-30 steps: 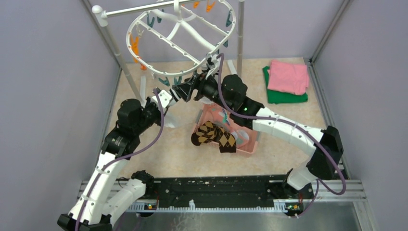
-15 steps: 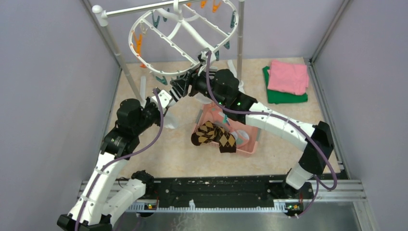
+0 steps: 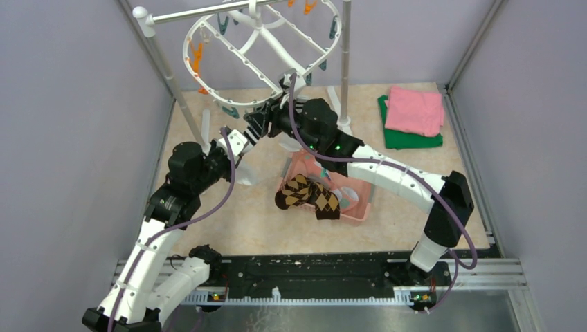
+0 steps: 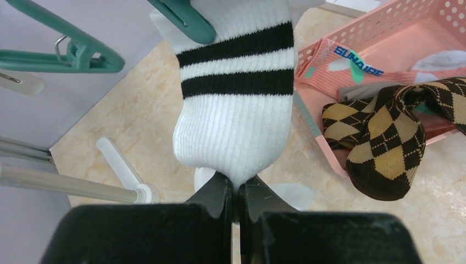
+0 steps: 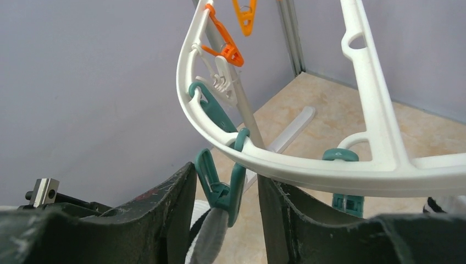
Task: Remove the socks clipped to the hanger
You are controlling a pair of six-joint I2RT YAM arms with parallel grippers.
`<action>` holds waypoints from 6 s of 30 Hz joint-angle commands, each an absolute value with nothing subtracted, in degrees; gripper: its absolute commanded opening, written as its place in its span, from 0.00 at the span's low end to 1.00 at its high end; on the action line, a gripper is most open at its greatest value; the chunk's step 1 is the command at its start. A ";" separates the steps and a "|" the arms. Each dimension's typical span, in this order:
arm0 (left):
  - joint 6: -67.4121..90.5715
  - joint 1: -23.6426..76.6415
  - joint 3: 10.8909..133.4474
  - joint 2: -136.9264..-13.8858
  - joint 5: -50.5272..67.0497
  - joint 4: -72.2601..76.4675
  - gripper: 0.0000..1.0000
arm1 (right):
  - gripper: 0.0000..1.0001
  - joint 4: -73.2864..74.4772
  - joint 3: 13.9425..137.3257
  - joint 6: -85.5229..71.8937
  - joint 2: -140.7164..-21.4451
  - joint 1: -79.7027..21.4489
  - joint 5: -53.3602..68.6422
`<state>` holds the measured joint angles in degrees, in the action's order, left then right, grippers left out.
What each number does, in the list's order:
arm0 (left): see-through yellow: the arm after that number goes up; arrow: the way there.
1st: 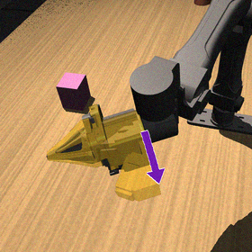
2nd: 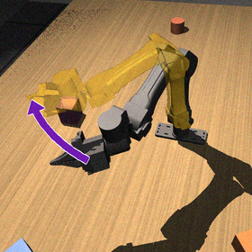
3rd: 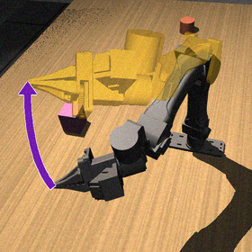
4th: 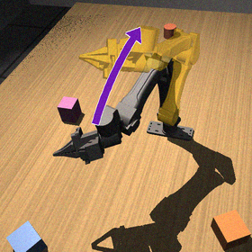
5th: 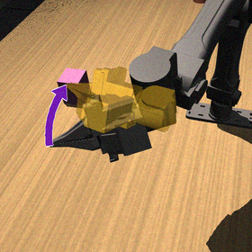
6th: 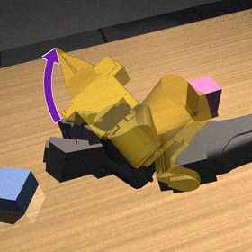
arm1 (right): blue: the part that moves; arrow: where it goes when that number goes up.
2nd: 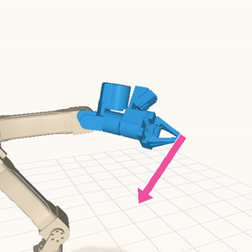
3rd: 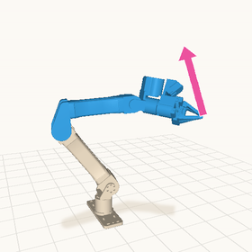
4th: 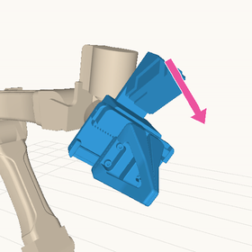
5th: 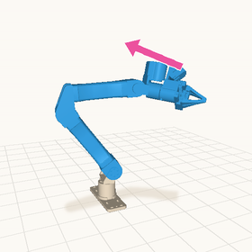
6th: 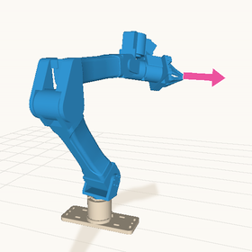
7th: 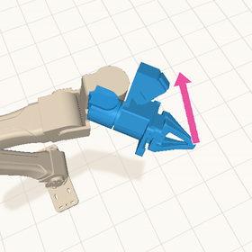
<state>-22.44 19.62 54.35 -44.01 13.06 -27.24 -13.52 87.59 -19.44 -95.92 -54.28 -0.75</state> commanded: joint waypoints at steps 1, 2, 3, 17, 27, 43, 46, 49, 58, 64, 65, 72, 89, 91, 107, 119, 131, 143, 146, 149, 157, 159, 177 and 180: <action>-22.62 19.58 56.25 -43.50 14.26 -26.23 0.00 | 0.46 -15.04 90.75 -18.81 -96.28 -53.97 -0.18; -22.59 19.60 56.25 -43.51 14.24 -26.27 0.00 | 0.46 -14.84 91.05 -18.82 -96.46 -54.02 -0.27; -22.59 19.58 56.28 -43.55 14.28 -26.27 0.00 | 0.46 -14.46 91.36 -18.81 -96.61 -54.05 -0.34; -24.04 19.60 54.61 -43.38 14.40 -26.13 0.00 | 0.00 -14.42 92.57 -18.73 -96.68 -53.95 1.81; -34.21 19.54 46.39 -39.07 16.93 -31.12 0.00 | 0.00 -12.48 94.66 -18.16 -97.54 -53.80 2.97; -42.66 21.41 52.50 -50.35 34.68 -28.85 0.01 | 0.00 -11.91 94.23 -19.49 -97.90 -53.70 3.98; -48.10 23.46 52.15 -53.24 34.47 -28.14 0.00 | 0.00 -12.26 94.04 -19.88 -97.91 -53.70 4.32; -51.21 28.52 52.59 -57.03 32.26 -25.67 0.00 | 0.00 -12.20 94.40 -20.19 -98.18 -53.70 4.85; -58.89 37.97 57.91 -69.92 27.26 -19.40 0.00 | 0.00 -9.49 96.37 -20.02 -98.66 -53.48 5.89; -58.22 40.63 57.85 -73.59 25.07 -6.43 0.00 | 0.00 -8.11 96.59 -20.10 -98.19 -52.93 6.33; -58.59 41.29 57.06 -73.86 24.78 -4.55 0.00 | 0.00 -7.90 96.59 -20.04 -98.15 -52.83 6.41; -58.63 43.80 57.29 -76.71 24.88 -4.96 0.57 | 0.00 -8.05 95.61 -20.32 -97.61 -52.30 6.33; -49.24 43.33 52.82 -47.18 6.49 -32.62 0.97 | 0.00 -9.10 93.20 -22.50 -96.98 -51.75 7.15; -45.54 42.24 53.19 -45.29 1.34 -31.39 0.95 | 0.00 -9.65 91.96 -23.15 -96.53 -51.77 7.48; -46.07 39.56 60.51 -47.09 -15.62 -10.14 0.95 | 0.00 -10.78 87.07 -25.36 -93.30 -51.77 9.29; -52.19 27.68 67.34 -54.15 -4.58 -13.82 0.79 | 0.00 -10.98 85.58 -26.91 -91.94 -51.72 10.91; -56.61 22.81 70.71 -58.60 -5.09 -8.75 0.30 | 0.16 -8.76 86.14 -26.08 -90.95 -51.60 13.39; -57.93 22.59 69.86 -58.24 -9.12 -4.66 0.15 | 0.65 -6.28 67.69 -24.14 -75.10 -41.35 14.27; -59.21 22.59 68.57 -57.32 -9.23 -1.37 0.23 | 0.74 -6.85 63.66 -20.94 -71.74 -39.05 11.22; -60.10 22.59 68.09 -56.79 -8.88 -0.44 0.29 | 0.82 -9.27 64.93 -18.17 -73.76 -36.91 13.15; -59.98 22.59 68.50 -54.33 -5.59 -3.46 0.39 | 0.84 -11.84 87.39 -8.71 -94.98 -34.13 31.67; -59.94 22.57 68.53 -54.01 -5.41 -3.96 0.39 | 0.84 -10.86 93.15 -6.29 -99.30 -34.05 35.76; -44.74 22.59 73.66 -46.15 16.04 -20.97 0.99 | 0.02 -24.45 93.09 -12.81 -102.86 -35.58 36.46; -40.47 22.54 74.78 -46.20 19.86 -27.36 0.99 | 0.02 -21.39 93.47 -12.25 -101.68 -38.11 32.47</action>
